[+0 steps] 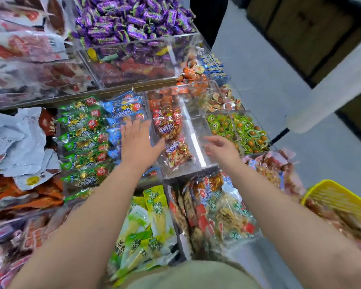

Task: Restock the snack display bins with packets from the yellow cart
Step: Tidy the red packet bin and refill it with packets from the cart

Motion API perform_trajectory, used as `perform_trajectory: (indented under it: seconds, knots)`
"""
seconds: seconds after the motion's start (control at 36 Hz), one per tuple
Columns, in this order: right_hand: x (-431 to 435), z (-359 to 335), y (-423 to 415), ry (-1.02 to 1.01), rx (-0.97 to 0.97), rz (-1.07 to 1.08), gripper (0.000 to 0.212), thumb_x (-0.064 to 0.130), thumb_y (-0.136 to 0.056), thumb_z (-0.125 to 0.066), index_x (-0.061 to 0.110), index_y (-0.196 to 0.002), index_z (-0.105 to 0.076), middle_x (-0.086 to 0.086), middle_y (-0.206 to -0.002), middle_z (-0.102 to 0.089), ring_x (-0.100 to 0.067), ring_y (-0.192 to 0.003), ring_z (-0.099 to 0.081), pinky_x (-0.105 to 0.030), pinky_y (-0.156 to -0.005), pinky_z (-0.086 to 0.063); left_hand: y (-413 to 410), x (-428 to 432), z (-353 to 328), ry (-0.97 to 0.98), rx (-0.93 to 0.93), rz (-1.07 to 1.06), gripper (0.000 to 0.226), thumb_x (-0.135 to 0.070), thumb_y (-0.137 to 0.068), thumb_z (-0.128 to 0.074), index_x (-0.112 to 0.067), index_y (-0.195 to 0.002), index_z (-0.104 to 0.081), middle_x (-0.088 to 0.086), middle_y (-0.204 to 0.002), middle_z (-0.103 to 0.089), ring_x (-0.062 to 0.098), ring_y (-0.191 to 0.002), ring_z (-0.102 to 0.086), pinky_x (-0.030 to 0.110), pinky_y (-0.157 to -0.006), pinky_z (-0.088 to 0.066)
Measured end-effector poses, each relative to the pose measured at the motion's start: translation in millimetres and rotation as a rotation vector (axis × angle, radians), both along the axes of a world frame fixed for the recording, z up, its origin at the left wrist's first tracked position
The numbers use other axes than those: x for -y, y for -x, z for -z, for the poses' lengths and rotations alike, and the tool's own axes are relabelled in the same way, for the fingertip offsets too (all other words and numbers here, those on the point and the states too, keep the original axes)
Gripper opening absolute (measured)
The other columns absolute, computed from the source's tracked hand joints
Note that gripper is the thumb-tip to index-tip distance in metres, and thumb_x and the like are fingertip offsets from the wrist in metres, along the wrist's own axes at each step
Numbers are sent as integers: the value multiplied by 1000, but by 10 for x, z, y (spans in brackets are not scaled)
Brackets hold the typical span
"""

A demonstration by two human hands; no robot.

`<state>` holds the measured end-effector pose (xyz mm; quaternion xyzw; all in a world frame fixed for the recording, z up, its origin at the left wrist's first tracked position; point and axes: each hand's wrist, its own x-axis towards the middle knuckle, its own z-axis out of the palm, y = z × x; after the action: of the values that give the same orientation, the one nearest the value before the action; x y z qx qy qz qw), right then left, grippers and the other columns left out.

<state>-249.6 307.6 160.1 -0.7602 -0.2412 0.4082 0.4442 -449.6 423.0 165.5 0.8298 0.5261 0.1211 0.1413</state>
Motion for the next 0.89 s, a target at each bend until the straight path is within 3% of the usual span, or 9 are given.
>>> perform_trajectory:
  seconds: [0.08, 0.17, 0.22, 0.31, 0.39, 0.5, 0.64, 0.81, 0.89]
  knots:
    - [408, 15, 72, -82, -70, 189, 19, 0, -86, -58, 12, -100, -60, -14, -94, -65, -18, -74, -59, -29, -67, -53, -151, 392, -126, -48, 234, 251, 32, -29, -85, -53, -11, -107, -68, 15, -101, -66, 34, -103, -57, 46, -89, -46]
    - [943, 167, 187, -47, -123, 335, 9, 7, -86, -60, 16, -87, -62, 1, -84, -65, -9, -66, -62, -18, -57, -47, -248, 923, -59, 49, 396, 448, 22, -25, -81, -51, -12, -78, -69, -2, -68, -61, 12, -69, -49, 34, -63, -48]
    - [1351, 352, 294, 5, -198, 442, 11, 8, -88, -58, 18, -84, -60, 0, -78, -61, -10, -66, -59, -20, -57, -44, -266, 1254, 106, 340, 406, 503, 17, -30, -83, -53, -24, -83, -68, -10, -69, -60, 9, -67, -49, 28, -63, -42]
    - [2013, 639, 516, 79, -289, 611, 7, 2, -91, -53, 8, -90, -56, -8, -68, -51, -12, -53, -49, -21, -49, -35, -275, 1689, 487, 680, 193, 576, 9, -24, -89, -60, -29, -88, -68, -15, -77, -63, 0, -70, -51, 23, -71, -39]
    - [2736, 833, 844, 203, -372, 756, 16, 4, -92, -50, 15, -80, -52, -6, -66, -45, -12, -56, -43, -19, -50, -29, -270, 2083, 793, 904, -9, 572, 19, -13, -91, -57, -21, -74, -61, -4, -71, -58, 13, -73, -55, 30, -75, -44]
    - [3664, 1048, 1307, 299, -542, 916, 28, 2, -90, -45, 18, -68, -40, -5, -66, -34, -13, -56, -34, -21, -53, -22, -225, 2519, 1101, 1108, -239, 518, 31, -6, -97, -44, -16, -68, -47, 2, -64, -48, 13, -55, -43, 20, -47, -36]
    - [4636, 1258, 1765, 466, -706, 1090, 15, 8, -92, -47, 12, -78, -46, -7, -69, -46, -16, -59, -46, -23, -54, -31, -229, 2937, 1418, 1072, -567, 603, 19, -15, -98, -41, -15, -81, -48, 6, -72, -50, 17, -55, -43, 23, -53, -28]
    - [5496, 1383, 1884, 606, -734, 1133, 20, 7, -93, -50, 6, -73, -52, -12, -72, -52, -25, -67, -53, -28, -58, -41, -650, 3459, 1554, 1023, -744, 590, 24, -10, -98, -38, -10, -75, -46, 10, -68, -48, 21, -54, -45, 24, -47, -28]
    - [5770, 1351, 1669, 533, -754, 1224, 24, 3, -93, -47, 10, -70, -44, -8, -64, -41, -17, -52, -41, -16, -36, -29, -960, 3696, 1572, 971, -787, 738, 25, -5, -95, -41, 1, -74, -53, 19, -75, -51, 30, -66, -54, 32, -53, -38]
